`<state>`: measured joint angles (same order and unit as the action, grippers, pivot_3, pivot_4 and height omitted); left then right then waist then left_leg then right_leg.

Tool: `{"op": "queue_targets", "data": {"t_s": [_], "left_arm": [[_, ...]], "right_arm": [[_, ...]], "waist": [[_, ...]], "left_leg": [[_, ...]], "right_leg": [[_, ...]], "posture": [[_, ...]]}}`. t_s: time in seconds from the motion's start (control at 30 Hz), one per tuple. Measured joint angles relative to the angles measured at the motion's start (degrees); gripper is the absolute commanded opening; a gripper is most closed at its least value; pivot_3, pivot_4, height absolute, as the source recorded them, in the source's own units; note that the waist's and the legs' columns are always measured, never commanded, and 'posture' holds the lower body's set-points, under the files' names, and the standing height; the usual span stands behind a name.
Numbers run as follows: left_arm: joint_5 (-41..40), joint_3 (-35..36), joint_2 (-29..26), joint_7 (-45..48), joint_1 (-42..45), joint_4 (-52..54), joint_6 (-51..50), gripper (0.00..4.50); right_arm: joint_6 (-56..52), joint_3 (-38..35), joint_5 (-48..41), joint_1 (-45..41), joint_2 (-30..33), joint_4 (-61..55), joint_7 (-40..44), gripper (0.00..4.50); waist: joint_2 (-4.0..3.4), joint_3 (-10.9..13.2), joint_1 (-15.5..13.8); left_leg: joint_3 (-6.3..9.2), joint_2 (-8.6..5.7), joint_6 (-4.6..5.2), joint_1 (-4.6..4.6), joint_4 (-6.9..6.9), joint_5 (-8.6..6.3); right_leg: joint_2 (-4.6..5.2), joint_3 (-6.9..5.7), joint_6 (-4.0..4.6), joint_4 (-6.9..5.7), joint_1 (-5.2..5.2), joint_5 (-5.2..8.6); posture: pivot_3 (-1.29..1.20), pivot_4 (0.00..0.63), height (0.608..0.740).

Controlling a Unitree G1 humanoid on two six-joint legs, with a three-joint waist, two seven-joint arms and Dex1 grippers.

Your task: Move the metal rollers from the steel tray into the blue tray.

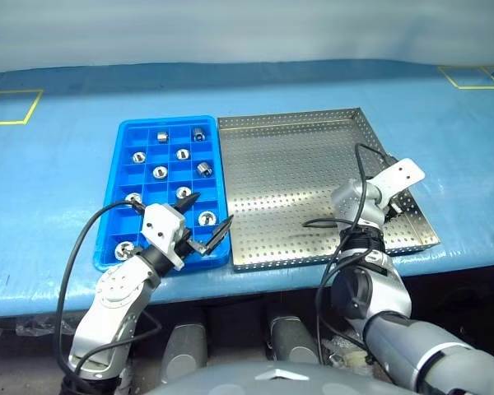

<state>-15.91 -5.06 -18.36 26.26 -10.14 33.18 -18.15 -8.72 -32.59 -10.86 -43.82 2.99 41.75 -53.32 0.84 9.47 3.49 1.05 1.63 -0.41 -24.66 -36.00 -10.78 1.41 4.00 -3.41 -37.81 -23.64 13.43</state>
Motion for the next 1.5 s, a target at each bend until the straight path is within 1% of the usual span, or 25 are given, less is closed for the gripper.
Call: {"op": "queue_targets", "data": {"t_s": [0.07, 0.13, 0.2, 0.37, 0.4, 0.53, 0.63, 0.7, 0.83, 0.9, 0.97, 1.03, 1.13, 1.2, 1.3, 1.5], "left_arm": [[0.0, 0.0, 0.0, 0.0, 0.0, 0.0, 0.0, 4.50], [0.0, 0.0, 0.1, 0.0, 0.0, 0.0, 0.0, 4.50], [0.0, 0.0, 0.1, 0.0, 0.0, 0.0, 0.0, 4.50], [0.0, -0.1, 0.2, 0.0, 0.0, 0.0, 0.0, 4.50], [0.0, -0.1, 0.2, 0.0, 0.0, 0.0, 0.0, 4.50], [0.0, -0.1, 0.2, 0.0, 0.0, 0.0, 0.0, 4.50], [0.0, -0.1, 0.2, 0.1, 0.0, 0.0, 0.0, 4.50], [0.0, -0.1, 0.2, 0.1, 0.1, -0.1, 0.0, 4.50], [0.0, -0.1, 0.2, 0.1, -0.1, -0.2, 0.1, 4.50], [0.0, 0.0, 0.2, 0.0, -0.3, -0.3, 0.1, 4.50], [0.0, 0.2, 0.3, -0.2, -0.8, -0.3, 0.2, 4.50], [0.0, 0.3, 0.3, -0.6, -1.3, -0.3, 0.4, 4.50], [0.1, 0.8, 0.3, -1.3, -2.5, -0.2, 1.2, 4.50], [0.2, 1.5, 0.3, -1.9, -3.6, -0.1, 1.4, 4.50], [0.7, 3.3, 0.4, -3.4, -6.2, 0.9, 2.6, 4.50], [2.4, 9.0, 0.6, -6.1, -13.9, 3.6, 6.7, 4.50]], "right_arm": [[0.2, 0.1, -0.1, -0.5, 0.8, 1.4, 0.4, 4.46], [0.5, 0.1, -0.3, -1.0, 1.4, 2.7, 0.6, 4.06], [0.5, 0.1, -0.8, -1.5, 2.0, 3.7, 0.8, 3.51], [0.4, 0.7, -0.9, -2.0, 2.7, 4.9, 0.7, 1.84], [0.4, 0.7, -0.9, -2.0, 2.7, 4.9, 0.7, 1.71], [-0.6, 0.7, -1.0, -1.8, 2.3, 3.6, 0.2, 1.71], [-2.8, 1.8, -0.9, 0.2, 0.3, -1.2, -0.3, 1.71], [-5.8, 3.9, -0.6, 2.3, -1.6, -6.8, 0.4, 1.71], [-14.4, 11.4, -0.1, 6.6, -3.9, -21.2, 7.3, 1.71], [-18.8, 15.6, -0.1, 8.1, -4.1, -28.5, 12.0, 1.71], [-22.7, 21.4, 0.3, 11.1, -2.9, -36.1, 18.2, 1.71], [-26.8, 27.9, 0.1, 13.8, -0.2, -43.0, 25.7, 1.71], [-31.6, 35.5, -0.2, 15.6, 4.0, -51.0, 35.7, 1.71], [-33.7, 39.0, -0.4, 15.6, 6.1, -54.3, 41.1, 1.71], [-36.0, 43.2, -0.5, 15.0, 9.0, -56.2, 48.3, 1.71], [-37.8, 49.7, -1.6, 11.2, 10.2, -55.7, 61.6, 1.71]], "waist": [[0.00, 0.0, 0.0], [0.00, 0.0, 0.0], [0.00, 0.0, -0.1], [0.01, 0.0, -0.1], [0.01, 0.0, -0.1], [0.01, 0.0, -0.1], [-0.01, 0.0, 0.0], [-0.05, 0.0, 0.1], [-0.19, 0.1, 0.0], [-0.19, 0.1, -0.1], [-0.19, 0.1, -0.3], [-0.19, 0.1, -0.5], [-0.19, 0.1, -0.7], [-0.18, 0.1, -0.9], [-0.16, 0.1, -1.5], [-0.11, 0.1, -3.0]], "left_leg": [[0.00, 0.00, 0.00, 0.01, -0.01, 0.00], [0.01, -0.01, 0.00, 0.03, -0.01, 0.00], [0.01, -0.01, 0.01, 0.04, -0.02, 0.01], [0.02, -0.01, 0.01, 0.03, -0.02, 0.01], [0.02, -0.01, 0.02, 0.03, -0.01, 0.01], [0.02, -0.01, 0.01, 0.03, -0.01, 0.01], [0.02, 0.00, 0.02, 0.02, 0.01, 0.01], [0.02, 0.01, 0.01, 0.00, 0.03, 0.01], [0.04, 0.02, 0.01, -0.01, 0.04, 0.01], [0.05, 0.02, 0.01, -0.01, 0.03, 0.01], [0.07, 0.02, 0.01, -0.03, 0.04, 0.00], [0.07, 0.01, 0.01, -0.03, 0.05, 0.00], [0.06, 0.04, 0.01, -0.01, 0.05, 0.00], [0.06, 0.07, 0.01, 0.01, 0.04, 0.00], [0.05, 0.08, 0.01, 0.00, 0.03, 0.00], [0.04, 0.09, -0.01, -0.04, 0.10, -0.01]], "right_leg": [[0.00, 0.00, -0.01, 0.00, 0.02, 0.00], [0.00, 0.00, -0.01, 0.01, 0.05, 0.00], [0.00, 0.00, -0.03, 0.02, 0.07, 0.00], [0.00, 0.00, -0.04, 0.02, 0.06, 0.01], [0.00, -0.01, -0.04, 0.02, 0.07, 0.00], [0.00, 0.00, -0.04, 0.02, 0.06, 0.00], [-0.01, 0.00, -0.03, 0.01, 0.02, 0.01], [-0.01, 0.00, -0.02, -0.01, -0.02, -0.01], [-0.01, -0.01, -0.05, -0.02, -0.04, -0.01], [-0.01, -0.03, -0.07, -0.02, -0.03, 0.03], [0.00, -0.04, -0.11, 0.00, -0.03, 0.10], [0.02, -0.04, -0.20, 0.02, -0.04, 0.17], [0.01, -0.05, -0.17, 0.00, -0.05, 0.19], [0.00, -0.08, -0.17, 0.00, -0.05, 0.20], [0.00, -0.09, -0.16, 0.01, -0.05, 0.21], [0.04, -0.14, -0.08, 0.04, -0.12, 0.25]], "posture": [[0.05, 0.150, 0.740], [0.05, 0.150, 0.740], [0.05, 0.150, 0.740], [0.05, 0.150, 0.740], [0.05, 0.150, 0.740], [0.04, 0.150, 0.740], [0.04, 0.150, 0.740], [0.04, 0.150, 0.740], [0.05, 0.150, 0.740], [0.05, 0.150, 0.740], [0.06, 0.150, 0.740], [0.07, 0.150, 0.740], [0.09, 0.150, 0.740], [0.11, 0.150, 0.740], [0.14, 0.150, 0.740], [0.21, 0.150, 0.740]]}}
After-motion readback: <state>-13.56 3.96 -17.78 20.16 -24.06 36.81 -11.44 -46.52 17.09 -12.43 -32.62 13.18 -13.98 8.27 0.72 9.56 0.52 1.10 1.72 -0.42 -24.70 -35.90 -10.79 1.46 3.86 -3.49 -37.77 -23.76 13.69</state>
